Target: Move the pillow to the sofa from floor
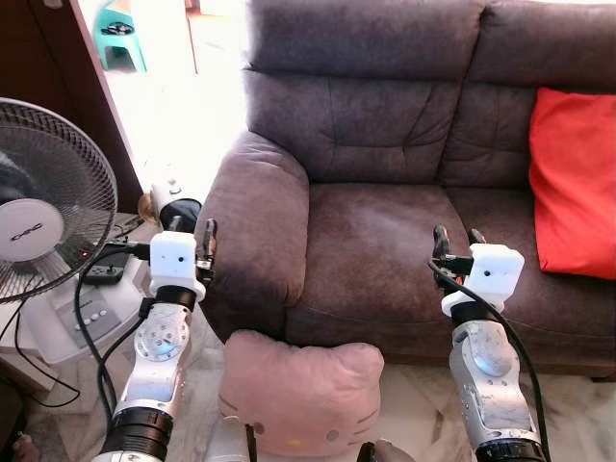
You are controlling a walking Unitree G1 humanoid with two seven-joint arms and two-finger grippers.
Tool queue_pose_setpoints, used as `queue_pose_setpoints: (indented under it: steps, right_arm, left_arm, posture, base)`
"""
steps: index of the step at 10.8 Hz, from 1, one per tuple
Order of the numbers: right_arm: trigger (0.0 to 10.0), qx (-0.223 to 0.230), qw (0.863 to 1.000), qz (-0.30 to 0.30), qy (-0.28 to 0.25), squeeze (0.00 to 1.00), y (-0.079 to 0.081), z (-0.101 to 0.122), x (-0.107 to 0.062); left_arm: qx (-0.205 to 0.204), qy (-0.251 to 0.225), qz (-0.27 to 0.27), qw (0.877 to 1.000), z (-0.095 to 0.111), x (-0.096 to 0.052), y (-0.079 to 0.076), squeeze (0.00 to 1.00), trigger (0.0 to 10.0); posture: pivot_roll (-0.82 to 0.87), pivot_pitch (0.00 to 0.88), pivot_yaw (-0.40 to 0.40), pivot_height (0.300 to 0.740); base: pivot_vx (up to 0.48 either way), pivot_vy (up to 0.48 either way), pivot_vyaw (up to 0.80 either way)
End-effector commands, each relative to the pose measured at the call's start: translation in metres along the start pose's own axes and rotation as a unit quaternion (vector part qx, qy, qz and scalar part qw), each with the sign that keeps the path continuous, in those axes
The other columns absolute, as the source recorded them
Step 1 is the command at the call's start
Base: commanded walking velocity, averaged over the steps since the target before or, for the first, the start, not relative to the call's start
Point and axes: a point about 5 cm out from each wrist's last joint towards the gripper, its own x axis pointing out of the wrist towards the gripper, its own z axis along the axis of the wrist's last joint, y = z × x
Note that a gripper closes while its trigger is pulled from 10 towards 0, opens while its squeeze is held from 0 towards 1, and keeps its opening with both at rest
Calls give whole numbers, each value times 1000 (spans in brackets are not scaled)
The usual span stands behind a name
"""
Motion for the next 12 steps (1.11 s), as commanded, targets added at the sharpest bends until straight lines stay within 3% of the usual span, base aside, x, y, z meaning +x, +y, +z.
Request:
queue_pose_setpoints:
  steps: [1,12]
  right_arm:
    - [10000,-7,1000,5,6,0,0,0,3]
    - [10000,-14,1000,25,4,0,3,2,3]
  left_arm:
    - [-3,8,-11,1000,-1,-1,-4,0,10000]
    - [-27,10,1,1000,0,-3,-4,0,10000]
  posture:
    - [77,44,-45,665]
    - [73,41,-51,665]
  base:
    - [0,0,0]
    - [0,0,88]
